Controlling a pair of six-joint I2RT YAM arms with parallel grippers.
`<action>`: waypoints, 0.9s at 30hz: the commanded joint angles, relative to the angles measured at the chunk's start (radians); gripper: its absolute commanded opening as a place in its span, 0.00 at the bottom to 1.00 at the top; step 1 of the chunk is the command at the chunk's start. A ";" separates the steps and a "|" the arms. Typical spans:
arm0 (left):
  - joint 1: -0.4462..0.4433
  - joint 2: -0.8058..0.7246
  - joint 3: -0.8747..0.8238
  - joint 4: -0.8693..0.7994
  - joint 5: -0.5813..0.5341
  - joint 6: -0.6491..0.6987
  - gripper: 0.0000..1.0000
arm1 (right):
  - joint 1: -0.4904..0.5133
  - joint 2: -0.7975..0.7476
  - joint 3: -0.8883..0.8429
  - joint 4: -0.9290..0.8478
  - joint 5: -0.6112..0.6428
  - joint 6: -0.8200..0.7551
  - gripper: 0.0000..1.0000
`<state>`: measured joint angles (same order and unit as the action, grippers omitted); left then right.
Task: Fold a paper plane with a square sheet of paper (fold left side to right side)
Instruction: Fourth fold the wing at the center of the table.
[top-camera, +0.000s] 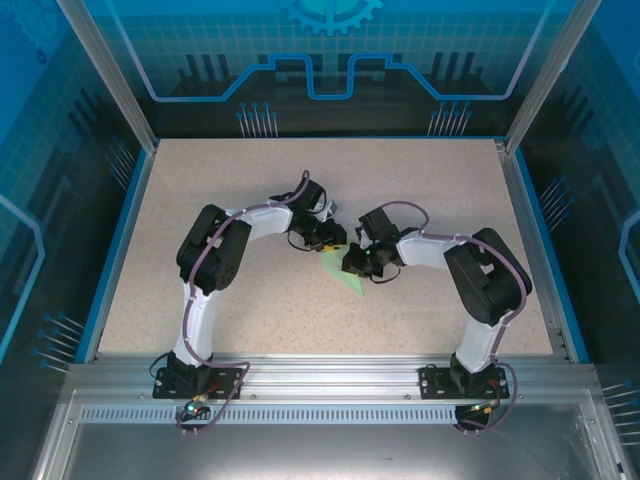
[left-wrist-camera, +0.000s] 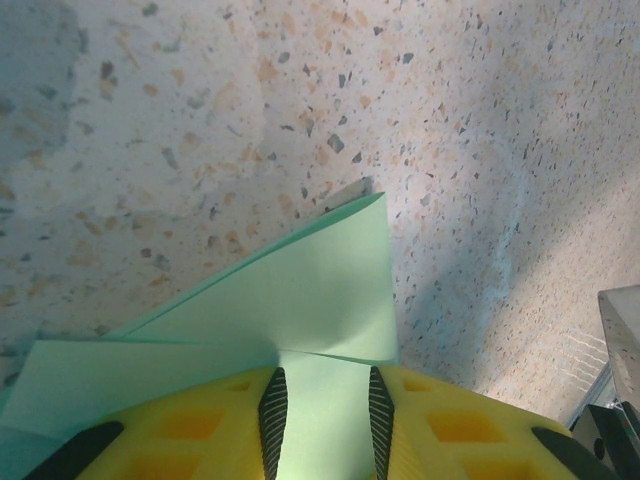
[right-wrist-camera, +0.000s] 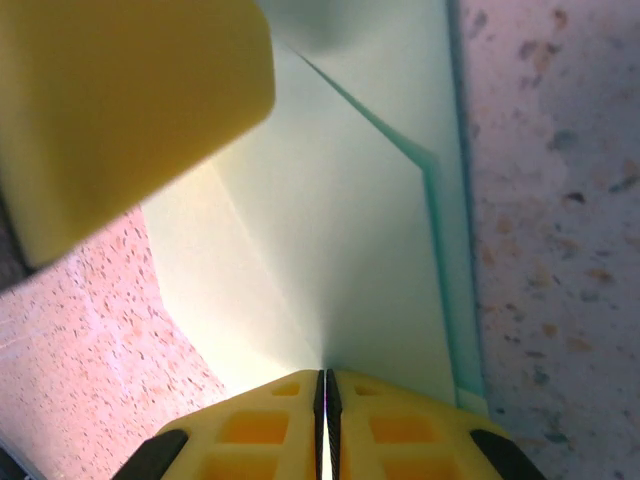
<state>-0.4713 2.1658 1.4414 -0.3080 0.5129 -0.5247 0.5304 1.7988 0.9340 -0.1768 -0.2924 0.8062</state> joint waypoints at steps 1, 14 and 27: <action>0.007 0.068 -0.006 -0.042 -0.074 0.000 0.33 | 0.018 -0.026 -0.039 -0.156 -0.011 -0.056 0.13; 0.007 0.063 -0.001 -0.053 -0.077 0.002 0.33 | 0.017 -0.098 -0.171 -0.224 0.004 -0.123 0.12; 0.008 0.037 0.113 -0.177 -0.095 0.047 0.35 | -0.007 -0.227 -0.310 -0.239 -0.015 -0.143 0.13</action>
<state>-0.4740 2.1815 1.5150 -0.4156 0.4770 -0.5137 0.5285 1.5837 0.6930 -0.2276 -0.3050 0.6796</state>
